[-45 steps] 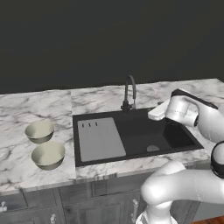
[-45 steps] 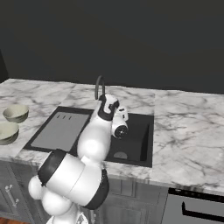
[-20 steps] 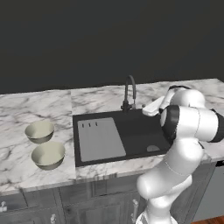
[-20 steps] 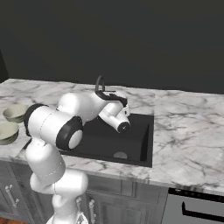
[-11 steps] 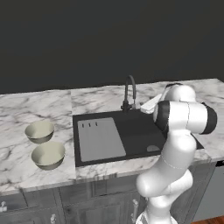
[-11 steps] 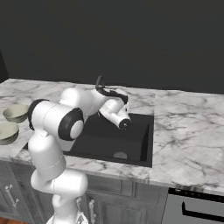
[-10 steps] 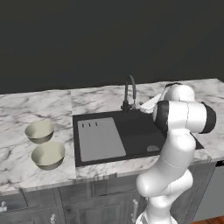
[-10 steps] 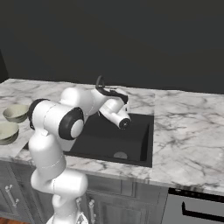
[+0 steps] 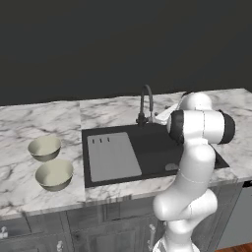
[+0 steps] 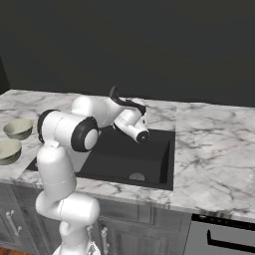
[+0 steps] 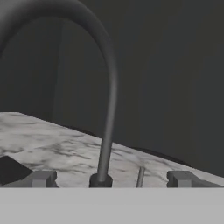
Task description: Rinse each bowl for a few seconds and place them down in the sink or on the counter.
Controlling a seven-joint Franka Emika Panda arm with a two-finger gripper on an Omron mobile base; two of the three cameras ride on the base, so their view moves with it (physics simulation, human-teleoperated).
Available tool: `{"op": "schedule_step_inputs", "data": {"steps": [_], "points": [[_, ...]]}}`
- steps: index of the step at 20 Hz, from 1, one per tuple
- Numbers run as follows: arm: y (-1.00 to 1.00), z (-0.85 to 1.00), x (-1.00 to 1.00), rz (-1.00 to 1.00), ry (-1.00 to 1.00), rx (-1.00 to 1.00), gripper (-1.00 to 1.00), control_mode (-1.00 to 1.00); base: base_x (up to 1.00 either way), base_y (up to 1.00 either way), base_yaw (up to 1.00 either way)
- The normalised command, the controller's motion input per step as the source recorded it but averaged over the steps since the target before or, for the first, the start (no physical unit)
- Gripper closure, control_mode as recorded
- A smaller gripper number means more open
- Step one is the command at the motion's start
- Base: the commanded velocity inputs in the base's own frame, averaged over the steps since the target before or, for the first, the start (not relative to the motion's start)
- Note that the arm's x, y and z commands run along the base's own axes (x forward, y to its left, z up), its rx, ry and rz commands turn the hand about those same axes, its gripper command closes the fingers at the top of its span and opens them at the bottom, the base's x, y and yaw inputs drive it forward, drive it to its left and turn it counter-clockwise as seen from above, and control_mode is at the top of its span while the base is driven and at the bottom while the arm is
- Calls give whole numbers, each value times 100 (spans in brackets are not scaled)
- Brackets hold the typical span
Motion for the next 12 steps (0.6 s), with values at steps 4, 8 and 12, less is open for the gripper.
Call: {"op": "schedule_step_inputs", "data": {"steps": [4,8,12], "points": [[3,-3,23,3,0,0,-100,-100,0,0,0],[4,-4,23,2,0,0,-100,-100,0,0,0],[6,-5,23,2,0,0,-100,-100,0,0,0]]}}
